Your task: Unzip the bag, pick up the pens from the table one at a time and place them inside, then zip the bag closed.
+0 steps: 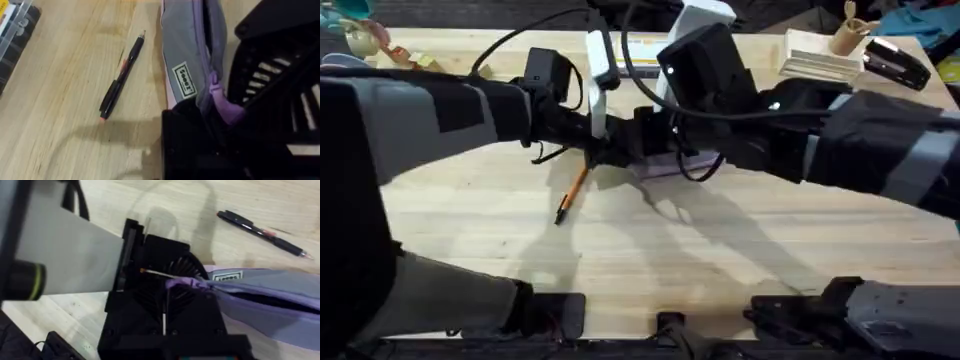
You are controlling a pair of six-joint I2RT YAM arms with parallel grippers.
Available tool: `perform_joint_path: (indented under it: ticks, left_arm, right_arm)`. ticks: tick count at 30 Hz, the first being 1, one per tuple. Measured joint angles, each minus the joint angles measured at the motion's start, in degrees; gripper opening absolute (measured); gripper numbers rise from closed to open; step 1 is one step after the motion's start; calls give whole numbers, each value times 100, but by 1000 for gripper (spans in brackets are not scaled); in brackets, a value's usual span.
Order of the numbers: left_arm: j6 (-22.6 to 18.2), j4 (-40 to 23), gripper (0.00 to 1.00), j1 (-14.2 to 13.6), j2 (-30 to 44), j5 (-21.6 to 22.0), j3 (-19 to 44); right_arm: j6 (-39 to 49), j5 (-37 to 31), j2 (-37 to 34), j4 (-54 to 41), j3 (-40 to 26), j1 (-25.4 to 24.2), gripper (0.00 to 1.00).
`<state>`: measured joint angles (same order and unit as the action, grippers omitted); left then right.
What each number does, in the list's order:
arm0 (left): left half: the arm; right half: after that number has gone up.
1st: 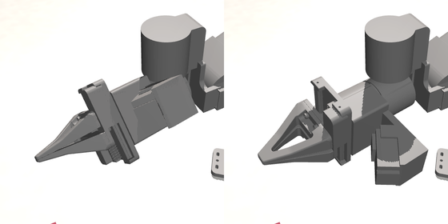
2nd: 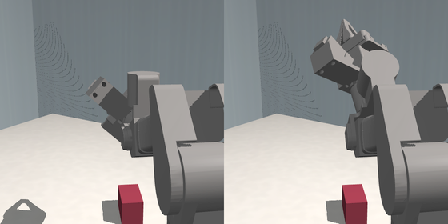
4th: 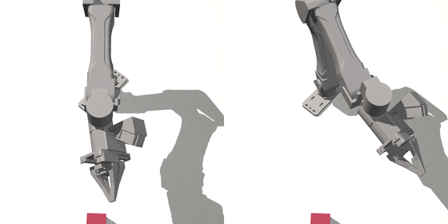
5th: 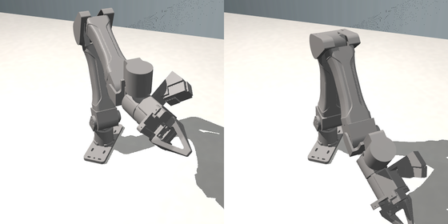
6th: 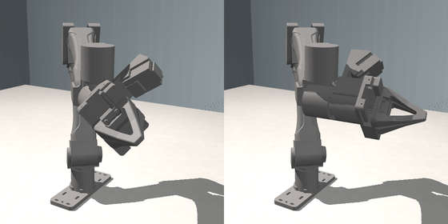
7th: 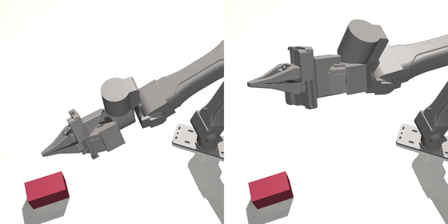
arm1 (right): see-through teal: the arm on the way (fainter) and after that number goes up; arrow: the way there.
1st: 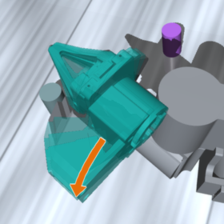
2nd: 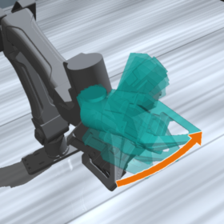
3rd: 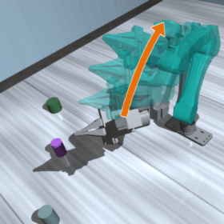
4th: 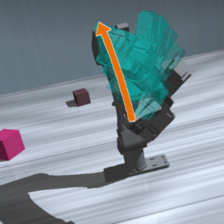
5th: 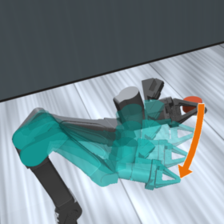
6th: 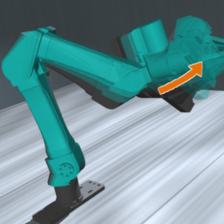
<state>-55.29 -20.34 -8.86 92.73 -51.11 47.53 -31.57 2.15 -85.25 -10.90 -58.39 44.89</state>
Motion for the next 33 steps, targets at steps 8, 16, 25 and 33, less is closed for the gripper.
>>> perform_joint_path:
  ticks: [8,16,25,33]
  left_arm:
    - [-52,-20,42,11,0,-87,0]
    - [-63,0,42,-34,0,-70,0]
    - [-46,0,42,-44,0,-61,0]
    - [-46,3,42,-44,0,-61,0]
  right_arm:
    - [485,-63,82,-233,0,-71,472]
    - [1289,270,817,-1106,-7,-189,997]
    - [2045,564,1724,-1857,-7,-734,997]
    - [2971,586,2329,-2434,-7,-1260,997]
